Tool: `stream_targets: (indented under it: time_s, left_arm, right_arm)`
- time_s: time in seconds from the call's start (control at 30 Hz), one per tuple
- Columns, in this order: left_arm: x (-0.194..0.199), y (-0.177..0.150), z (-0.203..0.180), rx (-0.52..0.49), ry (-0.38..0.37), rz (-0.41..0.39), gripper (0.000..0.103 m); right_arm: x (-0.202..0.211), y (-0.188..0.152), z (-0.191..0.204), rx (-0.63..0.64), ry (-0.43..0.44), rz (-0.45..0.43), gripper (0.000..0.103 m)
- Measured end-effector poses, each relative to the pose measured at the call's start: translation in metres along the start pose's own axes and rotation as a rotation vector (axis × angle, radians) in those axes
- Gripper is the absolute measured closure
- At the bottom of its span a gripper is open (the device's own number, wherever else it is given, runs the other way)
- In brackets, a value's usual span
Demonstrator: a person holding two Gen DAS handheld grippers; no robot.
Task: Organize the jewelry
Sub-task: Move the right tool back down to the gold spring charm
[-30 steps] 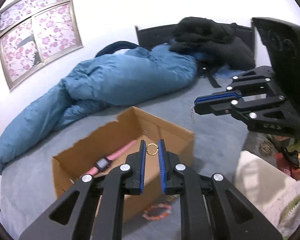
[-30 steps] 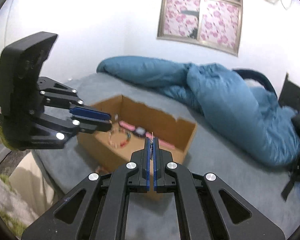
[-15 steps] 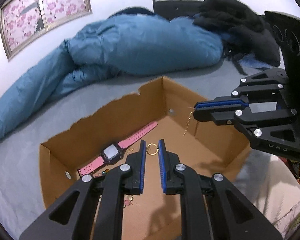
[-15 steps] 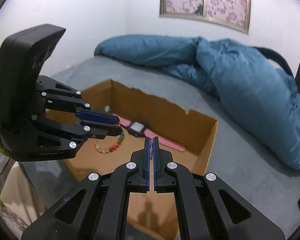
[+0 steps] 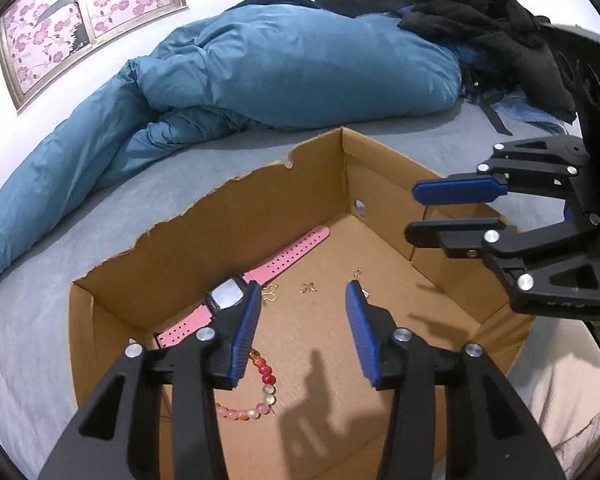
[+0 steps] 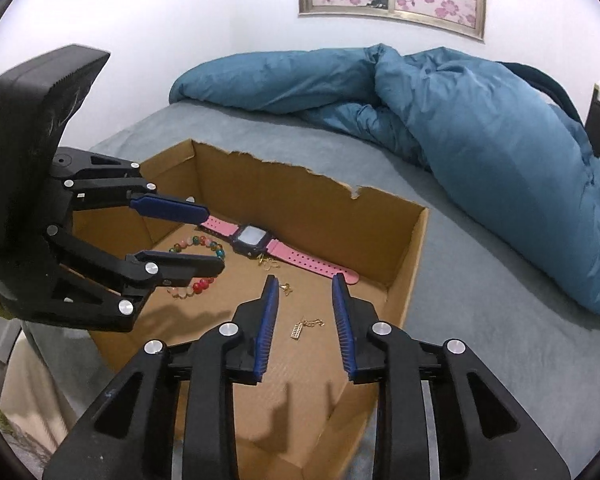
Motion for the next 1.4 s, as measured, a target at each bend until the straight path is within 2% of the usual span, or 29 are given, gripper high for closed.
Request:
stream_targets:
  time_s: [0.23,0.4,0.6,0.77,0.9,1.03,1.17,1.33,1.4]
  left_arm:
    - [0.055,-0.009,0.008,0.069,0.009,-0.097,0.061]
    - [0.112,-0.035,0.004,0.085,-0.003,-0.171,0.060]
    - [0.148,-0.073,-0.021,0.062,-0.094,-0.174,0.061]
    - [0.119,-0.102,-0.055,0.048,-0.159,-0.085,0.061]
    - [0.079,-0.114,-0.073,0.008,-0.146,-0.023,0.061]
    - [0.035,-0.123,-0.086,-0.074,-0.095,0.042,0.061]
    - [0.014,-0.132,-0.092,-0.129,-0.058,0.068,0.061]
    - [0.016,-0.138,-0.088,-0.125,-0.045,0.066,0.079]
    - [0.016,-0.142,-0.082,-0.113,-0.024,0.076,0.080]
  right_arm:
    - [0.054,-0.005,0.012,-0.013,-0.001,-0.101,0.070]
    - [0.090,-0.022,0.029,0.002,0.016,-0.136,0.069]
    - [0.113,-0.053,0.054,0.003,0.052,-0.120,0.069]
    - [0.095,-0.079,0.062,-0.049,0.076,-0.041,0.069]
    - [0.079,-0.090,0.058,-0.106,0.095,-0.007,0.069]
    - [0.070,-0.093,0.054,-0.138,0.108,0.010,0.069]
    - [0.060,-0.096,0.054,-0.133,0.107,0.036,0.069]
    - [0.038,-0.100,0.060,-0.072,0.108,0.085,0.069]
    - [0.029,-0.101,0.064,-0.041,0.118,0.105,0.070]
Point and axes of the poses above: each gripper's, at about its wrist camera, not at the fingertips, and x roughly against the way its jaws point, z to its left, y to its top, the point moved 2 cm from there along -x, roughly the way its jaws point, and after that the axes turned 10 degrees about y, right-handed, at the moved point
